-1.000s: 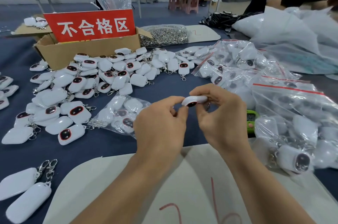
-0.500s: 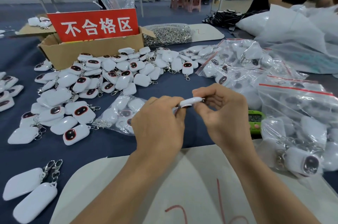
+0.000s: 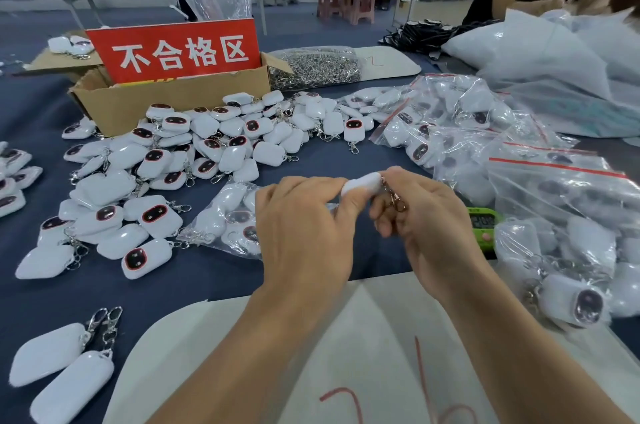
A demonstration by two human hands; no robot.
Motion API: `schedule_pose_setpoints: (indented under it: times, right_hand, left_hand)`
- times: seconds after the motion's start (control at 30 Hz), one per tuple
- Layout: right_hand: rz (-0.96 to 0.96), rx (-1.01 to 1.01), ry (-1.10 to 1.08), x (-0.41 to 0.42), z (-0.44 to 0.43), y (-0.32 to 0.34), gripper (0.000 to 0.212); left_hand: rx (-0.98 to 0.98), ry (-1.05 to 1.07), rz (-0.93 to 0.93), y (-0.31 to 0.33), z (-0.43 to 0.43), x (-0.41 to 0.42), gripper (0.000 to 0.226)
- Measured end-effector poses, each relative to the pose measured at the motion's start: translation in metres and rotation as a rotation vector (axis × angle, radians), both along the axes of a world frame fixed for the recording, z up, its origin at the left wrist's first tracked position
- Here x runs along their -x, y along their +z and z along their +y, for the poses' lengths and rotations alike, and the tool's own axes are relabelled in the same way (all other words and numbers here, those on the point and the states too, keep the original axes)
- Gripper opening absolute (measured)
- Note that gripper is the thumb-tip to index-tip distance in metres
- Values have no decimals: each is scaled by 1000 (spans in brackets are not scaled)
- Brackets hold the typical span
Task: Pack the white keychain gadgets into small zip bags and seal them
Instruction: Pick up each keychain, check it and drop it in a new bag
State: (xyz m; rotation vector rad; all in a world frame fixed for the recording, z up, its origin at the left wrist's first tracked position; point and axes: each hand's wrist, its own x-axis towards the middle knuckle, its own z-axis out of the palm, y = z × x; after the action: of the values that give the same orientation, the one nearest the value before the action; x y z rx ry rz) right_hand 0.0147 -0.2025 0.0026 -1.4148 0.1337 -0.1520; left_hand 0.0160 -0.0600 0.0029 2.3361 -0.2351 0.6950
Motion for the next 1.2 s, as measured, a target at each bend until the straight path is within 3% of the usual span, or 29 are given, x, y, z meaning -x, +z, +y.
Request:
schedule_pose_setpoints:
  times: [0.13, 0.3, 0.4, 0.57, 0.7, 0.87, 1.0, 1.13, 1.2]
  right_hand:
    - [-65, 163, 21, -1, -1, -2, 7]
    - [-52, 228, -26, -2, -3, -7, 20]
    - [-39, 459, -146, -4, -7, -13, 21]
    - [-14, 594, -271, -7, -9, -16, 13]
    - [-47, 717, -222, -4, 9, -18, 23]
    - [-142, 657, -118, 3, 30, -18, 18]
    - [-183, 765, -28, 5, 38, -22, 20]
    - [-191, 890, -5, 6, 33, -23, 21]
    - [-188, 916, 23, 7, 30, -22, 24]
  left_hand:
    - [15, -23, 68, -3, 3, -3, 44]
    - [145, -50, 120, 6, 1, -4, 42]
    - [161, 33, 67, 17, 17, -12, 29]
    - [-433, 52, 401, 23, 45, -25, 35]
    - [-678, 45, 343, 22, 42, -21, 20]
    - [-501, 74, 326, 30, 45, -28, 21]
    - [-266, -29, 368, 34, 47, -30, 23]
    - [56, -14, 405, 43, 70, -37, 54]
    - [136, 87, 347, 46, 89, -44, 57]
